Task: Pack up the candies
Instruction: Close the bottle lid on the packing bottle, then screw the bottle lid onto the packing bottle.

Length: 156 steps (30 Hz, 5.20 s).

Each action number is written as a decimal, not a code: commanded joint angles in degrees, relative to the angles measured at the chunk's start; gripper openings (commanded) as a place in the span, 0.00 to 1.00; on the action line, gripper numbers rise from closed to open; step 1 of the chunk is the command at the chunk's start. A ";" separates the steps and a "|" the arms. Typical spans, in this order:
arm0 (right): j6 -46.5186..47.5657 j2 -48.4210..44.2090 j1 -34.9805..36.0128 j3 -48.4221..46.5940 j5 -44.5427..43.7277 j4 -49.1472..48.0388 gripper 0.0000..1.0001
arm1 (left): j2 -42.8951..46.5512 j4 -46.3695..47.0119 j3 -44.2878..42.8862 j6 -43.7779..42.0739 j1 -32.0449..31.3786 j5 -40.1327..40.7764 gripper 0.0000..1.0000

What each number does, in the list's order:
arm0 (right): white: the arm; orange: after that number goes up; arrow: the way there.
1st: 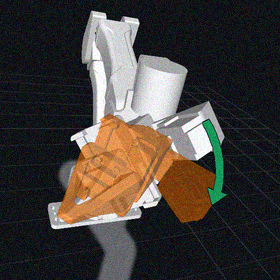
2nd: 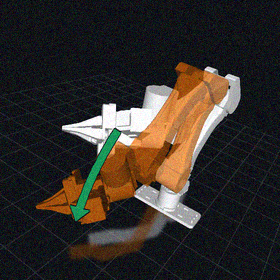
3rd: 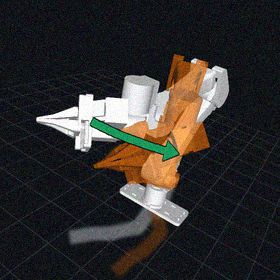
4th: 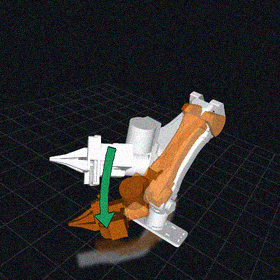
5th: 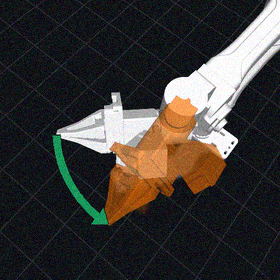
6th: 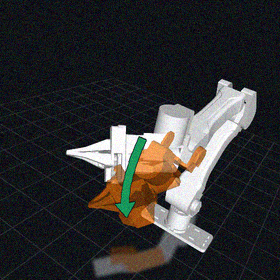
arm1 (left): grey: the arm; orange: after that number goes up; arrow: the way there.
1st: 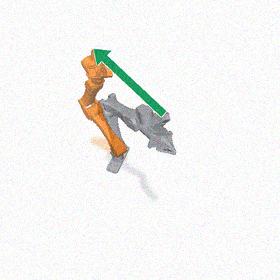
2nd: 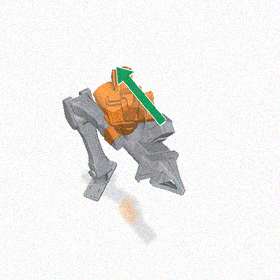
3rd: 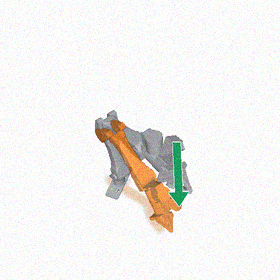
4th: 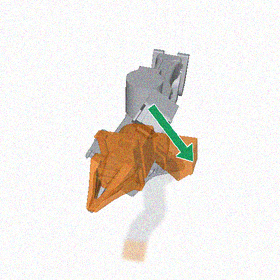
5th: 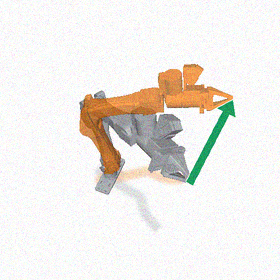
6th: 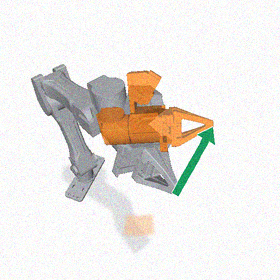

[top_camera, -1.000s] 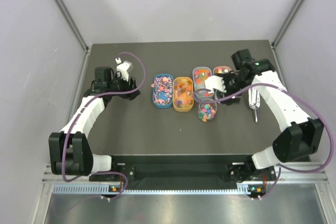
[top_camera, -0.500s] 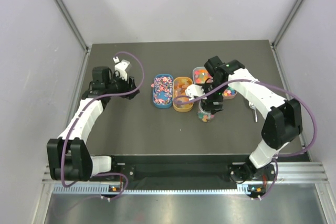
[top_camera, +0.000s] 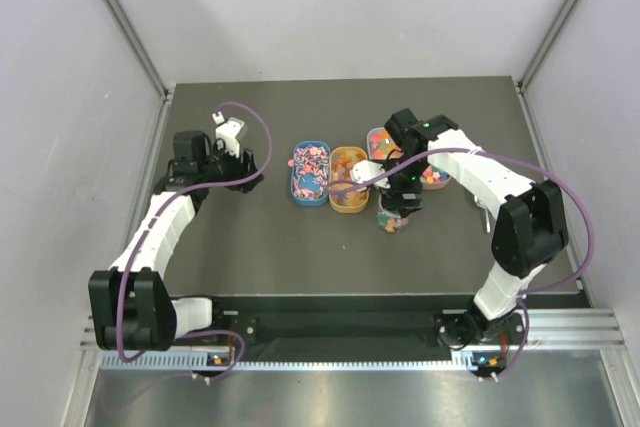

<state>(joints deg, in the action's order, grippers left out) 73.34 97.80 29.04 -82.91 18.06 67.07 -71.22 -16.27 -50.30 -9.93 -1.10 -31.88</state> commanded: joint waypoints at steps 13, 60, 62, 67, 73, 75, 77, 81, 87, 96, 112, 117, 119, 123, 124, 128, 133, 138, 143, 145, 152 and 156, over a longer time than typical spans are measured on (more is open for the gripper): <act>-1.80 -2.43 0.93 1.00 -0.58 -2.20 0.42 | 2.67 1.33 0.29 -0.70 0.67 -0.73 0.59; 21.50 -16.41 -4.25 1.61 5.05 -0.44 1.00 | -10.51 27.70 9.87 19.71 -27.54 -9.18 0.70; 17.30 -15.27 -4.95 1.36 4.96 -2.55 1.00 | -11.22 27.09 9.09 18.11 -28.60 -8.99 0.70; -8.71 -11.23 -11.88 -2.60 15.73 -8.53 1.00 | -9.29 23.39 10.91 10.48 -34.13 -5.40 0.70; -13.57 -11.05 -16.90 0.73 20.43 -8.52 1.00 | -9.71 42.08 24.10 4.68 -39.14 1.37 0.69; -15.85 -11.31 -18.13 0.91 20.87 -9.14 1.00 | -11.21 48.14 26.21 4.31 -39.94 3.14 0.69; -17.00 -11.58 -19.01 1.00 21.40 -9.41 1.00 | -13.59 52.37 27.27 2.38 -40.29 4.71 0.70; -19.63 -12.11 -20.25 2.93 21.49 -10.55 1.00 | -18.77 58.90 26.67 0.00 -42.31 5.77 0.70; -23.84 -4.58 -25.69 2.59 22.02 -12.22 1.00 | -25.27 58.28 22.18 -0.17 -47.22 8.14 0.71; -28.25 1.94 -28.42 4.96 8.49 -26.89 1.00 | -36.52 56.81 15.08 5.36 -51.45 12.19 0.70; -23.16 8.64 -26.05 6.45 8.21 -32.01 1.00 | -51.21 54.77 4.51 8.35 -54.18 14.91 0.73; -21.66 5.83 -26.22 7.76 6.81 -31.99 1.00 | -50.51 61.44 9.60 8.09 -56.64 20.35 0.77; -21.84 4.42 -26.49 7.94 6.11 -33.05 1.00 | -50.24 62.24 11.36 7.65 -56.73 20.63 0.77; -21.05 3.28 -26.49 6.71 4.44 -29.81 1.00 | -51.03 63.21 12.60 7.29 -56.55 21.94 0.78; -20.79 2.93 -26.40 7.06 4.09 -29.45 1.00 | -51.12 63.12 12.51 7.47 -56.55 22.38 0.78; -19.55 -0.76 -25.70 10.57 3.47 -30.42 0.99 | -52.44 62.50 10.93 8.61 -55.42 22.74 0.79; -19.46 -4.02 -23.94 13.65 2.33 -28.92 1.00 | -55.34 62.67 9.70 8.79 -54.97 24.40 0.80; -19.46 -5.16 -22.19 16.64 1.45 -29.80 0.99 | -58.59 63.64 8.03 9.49 -54.36 25.02 0.80; -20.25 -4.02 -20.25 17.08 1.36 -30.07 1.00 | -59.91 64.00 7.41 8.35 -54.27 26.07 0.81; -20.52 -4.11 -19.46 17.78 1.36 -30.50 1.00 | -60.70 62.34 6.71 7.65 -54.35 27.48 0.86; -21.57 -2.70 -16.73 18.31 -1.36 -31.21 1.00 | -61.85 61.97 7.05 4.14 -56.28 26.79 0.94; -21.66 -2.18 -16.29 18.14 -1.10 -30.60 1.00 | -61.84 63.29 7.41 4.75 -57.43 26.43 0.95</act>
<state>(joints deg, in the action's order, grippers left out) 52.29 94.78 11.53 -64.86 16.71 35.14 -126.93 69.63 -47.62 -1.45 -57.19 -5.98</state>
